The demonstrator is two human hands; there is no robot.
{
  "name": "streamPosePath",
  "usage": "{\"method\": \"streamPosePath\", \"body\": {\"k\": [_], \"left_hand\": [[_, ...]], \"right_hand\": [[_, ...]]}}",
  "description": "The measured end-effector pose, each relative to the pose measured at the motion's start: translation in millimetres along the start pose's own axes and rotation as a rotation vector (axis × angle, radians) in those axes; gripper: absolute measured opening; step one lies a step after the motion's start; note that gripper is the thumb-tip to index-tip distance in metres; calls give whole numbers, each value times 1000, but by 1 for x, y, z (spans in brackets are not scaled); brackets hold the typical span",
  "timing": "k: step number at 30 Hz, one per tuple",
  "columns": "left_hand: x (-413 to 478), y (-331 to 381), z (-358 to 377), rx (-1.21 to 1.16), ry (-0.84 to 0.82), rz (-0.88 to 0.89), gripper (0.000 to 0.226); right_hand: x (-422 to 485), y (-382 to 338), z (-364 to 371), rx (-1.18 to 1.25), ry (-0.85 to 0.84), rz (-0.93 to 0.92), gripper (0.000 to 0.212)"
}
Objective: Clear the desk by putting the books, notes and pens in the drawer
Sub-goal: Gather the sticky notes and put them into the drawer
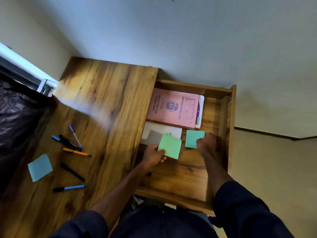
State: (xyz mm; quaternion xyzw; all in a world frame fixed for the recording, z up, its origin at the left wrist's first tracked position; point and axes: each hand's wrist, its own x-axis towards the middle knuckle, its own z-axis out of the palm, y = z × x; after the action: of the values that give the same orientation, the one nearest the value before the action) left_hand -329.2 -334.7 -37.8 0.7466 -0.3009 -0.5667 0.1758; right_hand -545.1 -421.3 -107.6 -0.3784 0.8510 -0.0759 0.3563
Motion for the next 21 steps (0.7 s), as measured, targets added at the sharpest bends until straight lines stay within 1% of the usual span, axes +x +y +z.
{"method": "streamPosePath", "body": {"k": [2,3,6,8,10,13,17,21], "left_hand": [[0,0,4,17,-11,-2,43],[0,-1,6,17,-15,-6,44],[2,2,12,25,-24,-17,44],[3,4,15,32,-28,-15,44],[4,6,17,34,-25,-8,43],[6,7,19,37,-22,-1,43],[6,8,24,64,-26,1,41],[7,10,28,66,-32,-3,41]], "right_hand": [[1,4,6,-85,58,-15,60],[-1,8,10,-111,79,-59,63],[-9,19,19,-102,8,-228,61],[-12,27,27,-186,-54,-352,57],[-14,35,32,-293,-110,-413,58],[-16,45,32,-335,-123,-416,61],[-9,54,23,-302,-100,-364,63],[3,62,15,-313,-85,-350,66]]}}
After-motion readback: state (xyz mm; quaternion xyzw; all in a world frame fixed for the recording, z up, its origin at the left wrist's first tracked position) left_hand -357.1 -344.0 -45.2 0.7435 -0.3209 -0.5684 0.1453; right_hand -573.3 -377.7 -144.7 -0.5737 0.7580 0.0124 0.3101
